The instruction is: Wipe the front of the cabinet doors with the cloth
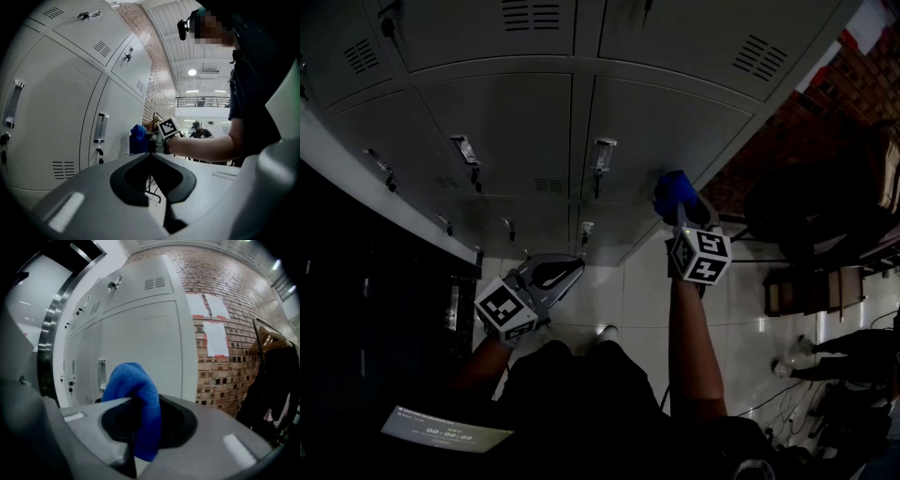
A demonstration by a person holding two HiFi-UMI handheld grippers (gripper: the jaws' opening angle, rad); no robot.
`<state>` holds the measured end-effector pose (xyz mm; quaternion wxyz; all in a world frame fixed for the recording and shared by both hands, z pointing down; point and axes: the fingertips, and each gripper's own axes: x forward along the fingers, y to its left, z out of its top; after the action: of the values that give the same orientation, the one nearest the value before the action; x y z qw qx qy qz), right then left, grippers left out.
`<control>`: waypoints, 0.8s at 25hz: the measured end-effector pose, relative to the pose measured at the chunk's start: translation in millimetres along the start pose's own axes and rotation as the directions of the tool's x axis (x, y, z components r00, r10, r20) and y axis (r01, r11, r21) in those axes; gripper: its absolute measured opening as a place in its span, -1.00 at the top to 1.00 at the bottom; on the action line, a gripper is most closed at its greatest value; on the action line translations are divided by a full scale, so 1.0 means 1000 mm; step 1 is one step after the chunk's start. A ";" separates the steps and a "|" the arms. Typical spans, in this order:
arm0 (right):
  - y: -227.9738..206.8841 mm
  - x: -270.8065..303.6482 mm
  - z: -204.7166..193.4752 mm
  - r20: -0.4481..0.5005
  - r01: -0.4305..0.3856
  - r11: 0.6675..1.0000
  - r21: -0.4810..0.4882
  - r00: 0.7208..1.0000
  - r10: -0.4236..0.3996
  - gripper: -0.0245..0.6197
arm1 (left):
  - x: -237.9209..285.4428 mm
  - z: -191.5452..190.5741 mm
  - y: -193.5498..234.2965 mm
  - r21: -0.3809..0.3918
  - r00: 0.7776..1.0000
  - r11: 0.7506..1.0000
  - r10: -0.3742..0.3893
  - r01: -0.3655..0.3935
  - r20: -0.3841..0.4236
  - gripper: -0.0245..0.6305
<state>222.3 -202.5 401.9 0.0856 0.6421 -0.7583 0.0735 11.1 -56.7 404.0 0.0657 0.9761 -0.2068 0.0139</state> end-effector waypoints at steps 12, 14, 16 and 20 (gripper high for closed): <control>0.118 0.047 -0.008 0.007 -0.231 0.959 -0.165 0.972 0.235 0.70 | -0.008 -0.015 0.025 0.021 1.000 1.000 0.008 -0.009 0.021 0.92; 0.131 0.057 -0.010 0.009 -0.252 0.951 -0.179 0.966 0.258 0.70 | -0.006 -0.017 0.030 0.021 1.000 1.000 0.009 -0.009 0.022 0.92; 0.145 0.065 -0.014 0.005 -0.275 0.942 -0.195 0.960 0.281 0.70 | -0.003 -0.016 0.034 0.021 1.000 1.000 0.005 -0.006 0.028 0.92; 0.155 0.080 -0.020 0.020 -0.268 0.945 -0.187 0.961 0.277 0.70 | 0.003 -0.017 0.042 0.023 0.999 1.000 -0.001 0.000 0.045 0.92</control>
<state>57.0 -249.0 438.6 0.1159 0.5220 -0.8450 0.0001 -3.5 -93.1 425.7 0.0501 0.9769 -0.2077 -0.0057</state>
